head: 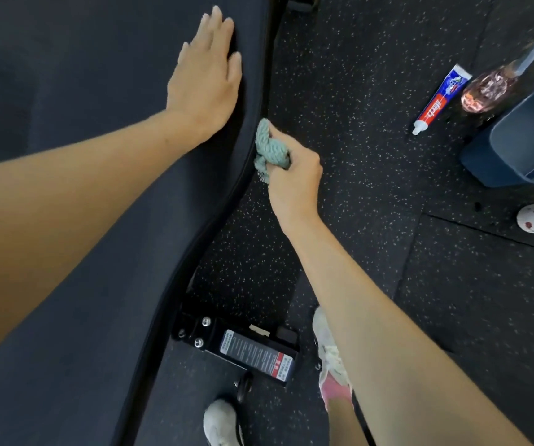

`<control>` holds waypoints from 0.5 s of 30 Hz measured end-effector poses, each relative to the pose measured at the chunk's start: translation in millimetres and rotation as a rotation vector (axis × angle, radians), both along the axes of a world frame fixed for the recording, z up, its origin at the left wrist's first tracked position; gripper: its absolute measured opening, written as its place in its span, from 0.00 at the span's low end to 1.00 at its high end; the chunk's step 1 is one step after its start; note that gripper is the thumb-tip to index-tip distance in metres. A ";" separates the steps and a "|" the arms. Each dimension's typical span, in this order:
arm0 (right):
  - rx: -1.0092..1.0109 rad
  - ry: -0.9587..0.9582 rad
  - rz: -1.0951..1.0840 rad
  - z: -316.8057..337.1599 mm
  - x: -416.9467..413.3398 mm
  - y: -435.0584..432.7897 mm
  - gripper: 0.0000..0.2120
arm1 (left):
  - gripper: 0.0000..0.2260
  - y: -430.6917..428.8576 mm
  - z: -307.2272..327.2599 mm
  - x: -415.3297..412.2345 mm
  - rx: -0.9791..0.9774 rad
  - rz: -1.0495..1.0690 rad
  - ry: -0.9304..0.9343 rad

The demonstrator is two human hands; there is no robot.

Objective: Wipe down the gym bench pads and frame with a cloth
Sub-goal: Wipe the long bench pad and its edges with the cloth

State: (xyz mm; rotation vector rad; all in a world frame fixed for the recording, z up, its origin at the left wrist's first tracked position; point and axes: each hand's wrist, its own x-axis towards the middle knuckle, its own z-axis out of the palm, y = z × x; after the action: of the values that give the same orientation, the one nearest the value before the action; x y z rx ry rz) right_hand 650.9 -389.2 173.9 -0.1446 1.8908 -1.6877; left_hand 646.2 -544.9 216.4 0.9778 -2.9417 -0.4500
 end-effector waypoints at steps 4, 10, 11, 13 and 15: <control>0.009 -0.026 -0.038 2.7 54.6 17.2 0.27 | 0.22 24.9 -2.5 47.4 0.044 -0.035 0.048; -0.035 -0.079 -0.160 8.9 147.3 20.5 0.26 | 0.21 54.0 1.9 135.3 0.087 -0.070 0.051; -0.039 -0.085 -0.153 10.6 165.7 22.7 0.26 | 0.21 57.9 2.7 151.8 0.091 -0.075 0.047; -0.053 -0.079 -0.138 12.7 198.9 27.8 0.27 | 0.21 67.2 3.6 185.9 0.100 -0.082 0.042; -0.064 -0.062 -0.139 13.8 222.9 32.6 0.26 | 0.21 76.6 3.3 219.4 0.109 -0.086 0.040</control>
State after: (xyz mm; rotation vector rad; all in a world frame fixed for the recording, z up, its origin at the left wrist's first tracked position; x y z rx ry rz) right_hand 873.8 -356.5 187.7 0.0145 1.8393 -1.8241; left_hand 865.5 -468.3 219.7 0.8426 -2.9600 -0.6312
